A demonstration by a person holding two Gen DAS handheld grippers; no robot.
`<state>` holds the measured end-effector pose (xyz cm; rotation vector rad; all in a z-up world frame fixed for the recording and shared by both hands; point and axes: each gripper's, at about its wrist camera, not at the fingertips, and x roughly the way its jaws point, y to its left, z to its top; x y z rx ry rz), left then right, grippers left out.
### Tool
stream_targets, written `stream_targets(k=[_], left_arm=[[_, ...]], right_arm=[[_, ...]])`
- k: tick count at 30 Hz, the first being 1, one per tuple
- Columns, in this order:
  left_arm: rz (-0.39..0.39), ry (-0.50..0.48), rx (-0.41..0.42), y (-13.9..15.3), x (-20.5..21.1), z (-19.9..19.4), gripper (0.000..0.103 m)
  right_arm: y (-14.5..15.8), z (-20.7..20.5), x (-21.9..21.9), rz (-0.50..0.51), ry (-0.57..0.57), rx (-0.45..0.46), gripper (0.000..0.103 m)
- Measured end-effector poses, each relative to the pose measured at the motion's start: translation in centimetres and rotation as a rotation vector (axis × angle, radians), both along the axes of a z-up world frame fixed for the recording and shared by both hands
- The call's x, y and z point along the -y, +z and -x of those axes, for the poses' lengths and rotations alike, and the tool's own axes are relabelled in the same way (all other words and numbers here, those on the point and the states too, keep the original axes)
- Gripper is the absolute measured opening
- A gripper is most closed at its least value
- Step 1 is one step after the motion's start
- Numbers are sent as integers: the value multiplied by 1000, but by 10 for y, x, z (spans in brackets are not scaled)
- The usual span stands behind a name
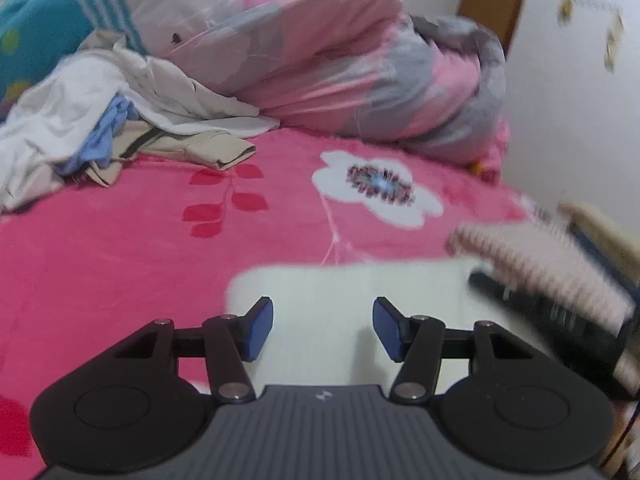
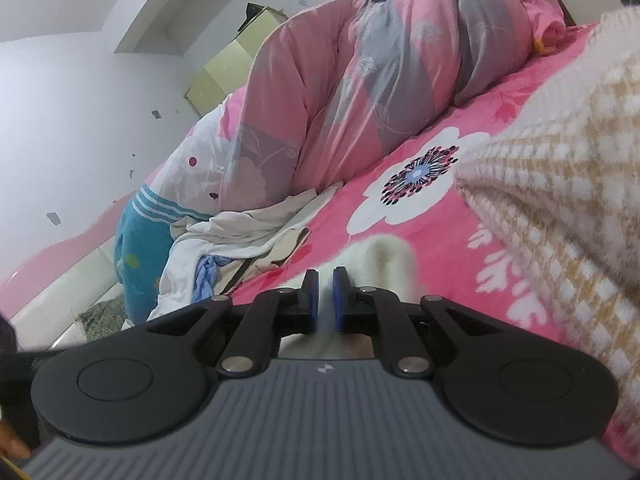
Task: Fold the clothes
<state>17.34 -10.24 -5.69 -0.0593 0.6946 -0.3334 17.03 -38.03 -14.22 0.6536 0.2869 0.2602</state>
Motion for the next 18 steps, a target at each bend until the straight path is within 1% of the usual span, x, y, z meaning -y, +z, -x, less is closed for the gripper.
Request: stream_targets(k=[2,7,10,11,12,13,14,15,16,17,18], left_arm=[[-64,-11,-3,-7,1,8,59],[-36,-12,1,-10,-10,26,59],[-14,-25,-4,-7,-20,34,62],[-5,-28,-4,-5,-25,37,64],[4,-31,-2,-4,-31,39,65],[23,-33,-4,-3,-38,38,69],[47,-34,-8,-3,-45,36,72],[82,-35,-26,-5,-51,31,74],[124,-37,-50,-8,-58,23,77],[165,-38,-75,-11,-65,15,78],[207,-40,-99,-14,-71,7,78]], right_arm=[[0,0,-1,7,-3,4,5],[0,5,-2,15,-13,14,6],[5,19,-1,15,-15,25,10],[7,26,1,10,-14,27,18],[9,31,4,-3,-10,27,32],[11,36,9,-22,-4,25,43],[12,40,14,-40,-3,15,61],[14,43,19,-58,-8,-3,64],[14,45,25,-82,-1,-18,64],[14,44,29,-113,20,-37,67],[13,40,33,-149,47,-67,73]])
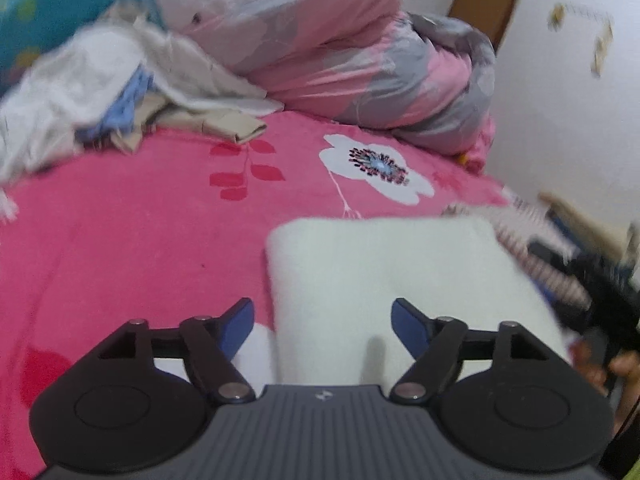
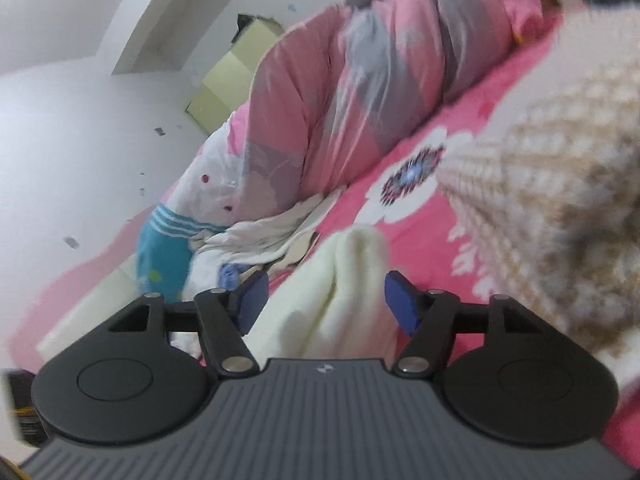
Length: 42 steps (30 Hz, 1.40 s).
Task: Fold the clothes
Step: 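Close both grippers on the folded sweater edge, then lift the gripped edge, fold it over, and open both grippers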
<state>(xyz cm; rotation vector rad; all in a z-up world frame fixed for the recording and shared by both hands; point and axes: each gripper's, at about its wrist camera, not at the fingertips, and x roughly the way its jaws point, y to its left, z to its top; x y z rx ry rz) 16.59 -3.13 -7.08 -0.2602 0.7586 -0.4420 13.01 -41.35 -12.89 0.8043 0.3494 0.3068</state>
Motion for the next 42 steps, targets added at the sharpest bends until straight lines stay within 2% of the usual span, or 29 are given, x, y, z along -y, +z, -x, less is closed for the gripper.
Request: stream_targets(k=[2,5,7,9,13,17,22,23,24,27,28,29,31,35,39,42], left_arm=[[73,-8,-58,-9,-10,-17,78],[158,-29,-169,-30,-17,-46,78],[241,-61,-209,-42,-22,-60,78],[310,-92,-232,-51,-26,-71,77],[402,-154,-253,-65,-24,-93,77],[439,-173,-256,-72,-18,-108,77],[457,-159,-242,-74,-13,-115,76],[454,-154,-236,-74,-11,-116,75],[449,-150,-231,-72,-11,-115,74],[463,-140,-233,-67,-14,-112,61],[478,-137,-237,-65,-16,-112,53],[499,-134,-238,-61,-18,-110,42],[535,-135,-223,-45,-21,-106,40],[589,-151,-152,1,-26,-94,39],[626,-164,-30,66,-33,-91,40],[614,-141,92,124,-31,-113,40]], right_arm=[[-3,-13,1,-43,59,-91,82],[-11,-33,0,-110,141,-224,82],[-18,-45,-1,-160,204,-294,82],[-20,-54,-5,-149,236,-335,82],[-17,-75,-12,-100,296,-366,84],[-20,-97,-15,-112,354,-391,84],[-26,-108,-21,-113,391,-358,83],[-26,-109,-23,-110,392,-350,81],[-26,-108,-24,-107,389,-344,74],[-22,-104,-24,-101,371,-329,57],[-20,-101,-24,-101,361,-321,55],[-18,-98,-24,-100,350,-316,52],[-6,-93,-27,-87,332,-303,49],[37,-78,-30,-66,330,-223,47],[104,-76,-37,-18,355,-105,47],[170,-92,-49,107,355,34,47]])
